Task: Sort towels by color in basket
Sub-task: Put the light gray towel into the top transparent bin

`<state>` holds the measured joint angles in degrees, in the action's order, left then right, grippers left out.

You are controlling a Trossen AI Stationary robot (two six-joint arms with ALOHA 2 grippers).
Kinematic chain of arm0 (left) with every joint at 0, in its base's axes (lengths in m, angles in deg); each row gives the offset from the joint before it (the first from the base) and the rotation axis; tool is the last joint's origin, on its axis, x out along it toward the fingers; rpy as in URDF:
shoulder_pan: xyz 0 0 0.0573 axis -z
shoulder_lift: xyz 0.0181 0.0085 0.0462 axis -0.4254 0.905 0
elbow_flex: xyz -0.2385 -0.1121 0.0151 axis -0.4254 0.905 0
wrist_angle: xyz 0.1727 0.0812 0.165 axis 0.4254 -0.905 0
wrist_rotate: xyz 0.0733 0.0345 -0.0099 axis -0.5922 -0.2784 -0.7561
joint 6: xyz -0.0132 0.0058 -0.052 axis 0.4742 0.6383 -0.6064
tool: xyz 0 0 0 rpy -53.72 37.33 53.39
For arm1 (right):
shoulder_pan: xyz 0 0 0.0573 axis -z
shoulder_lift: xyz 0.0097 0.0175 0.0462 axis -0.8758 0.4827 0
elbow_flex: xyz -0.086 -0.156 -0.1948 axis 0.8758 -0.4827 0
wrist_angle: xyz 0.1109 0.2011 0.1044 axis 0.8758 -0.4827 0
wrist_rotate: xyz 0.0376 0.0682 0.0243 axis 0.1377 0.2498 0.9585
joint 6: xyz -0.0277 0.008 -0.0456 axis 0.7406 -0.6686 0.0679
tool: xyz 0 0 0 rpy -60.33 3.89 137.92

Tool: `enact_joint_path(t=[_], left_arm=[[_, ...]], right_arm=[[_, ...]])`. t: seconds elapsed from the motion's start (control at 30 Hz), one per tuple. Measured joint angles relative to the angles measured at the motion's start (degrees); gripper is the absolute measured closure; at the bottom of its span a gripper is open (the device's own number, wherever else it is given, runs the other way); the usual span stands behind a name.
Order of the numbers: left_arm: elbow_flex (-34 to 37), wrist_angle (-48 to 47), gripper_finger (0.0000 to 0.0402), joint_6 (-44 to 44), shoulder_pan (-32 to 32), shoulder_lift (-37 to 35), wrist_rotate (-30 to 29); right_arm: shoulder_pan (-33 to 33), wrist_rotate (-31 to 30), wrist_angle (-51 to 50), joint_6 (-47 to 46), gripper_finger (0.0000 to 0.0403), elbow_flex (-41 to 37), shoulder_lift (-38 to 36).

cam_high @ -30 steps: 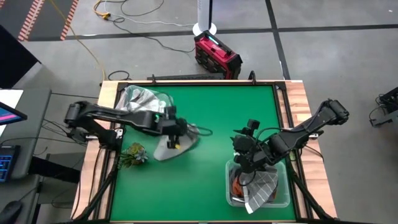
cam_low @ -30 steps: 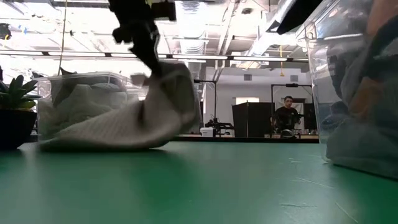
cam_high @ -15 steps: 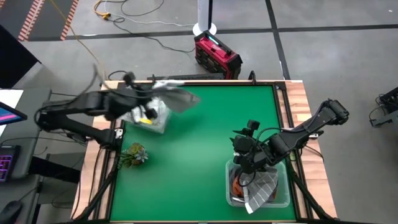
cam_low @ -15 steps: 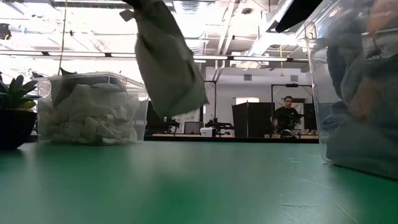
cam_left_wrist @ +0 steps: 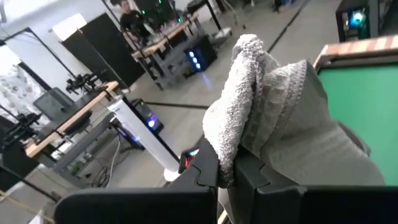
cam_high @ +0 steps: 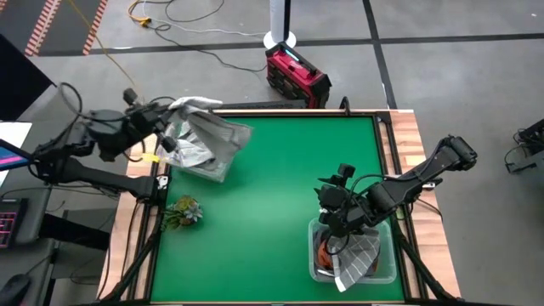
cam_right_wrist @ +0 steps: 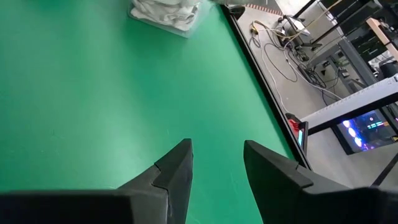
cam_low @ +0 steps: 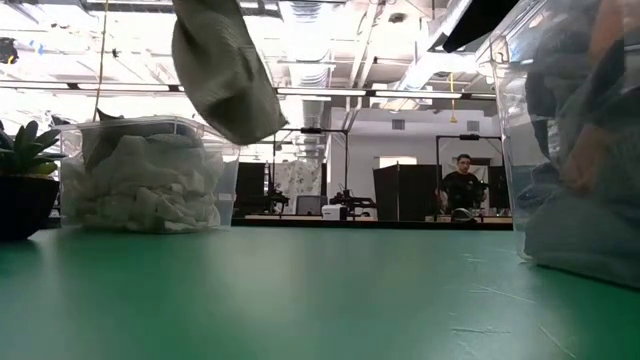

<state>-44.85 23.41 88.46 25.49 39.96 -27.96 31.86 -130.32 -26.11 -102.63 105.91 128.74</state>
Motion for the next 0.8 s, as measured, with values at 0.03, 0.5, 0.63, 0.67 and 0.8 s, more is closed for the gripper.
enact_joint_path(t=[0.03, 0.5, 0.63, 0.67, 0.8], left_arm=[[0.0, 0.2, 0.0396, 0.6, 0.02, -0.79, 0.07], [0.57, 1.18, 0.0395, 4.86, 0.02, -7.15, -4.87], [4.4, -5.92, 0.0395, -3.09, 0.02, -6.3, -4.83], [5.97, -7.03, 0.0395, -5.67, 0.02, -5.86, -4.79], [13.12, -8.81, 0.0396, -18.4, 0.02, -3.89, -0.28]], right_arm=[[0.0, 0.0, 0.0, 0.0, 0.0223, 0.0, 0.0], [0.0, 0.02, 0.02, 0.06, 0.0223, 0.0, 0.0], [0.12, 0.02, 0.02, 0.11, 0.0223, 0.0, 0.0], [0.17, 0.02, 0.02, 0.3, 0.0223, 0.0, 0.0], [0.17, 0.02, 0.08, 0.57, 0.0223, 0.0, 0.0]])
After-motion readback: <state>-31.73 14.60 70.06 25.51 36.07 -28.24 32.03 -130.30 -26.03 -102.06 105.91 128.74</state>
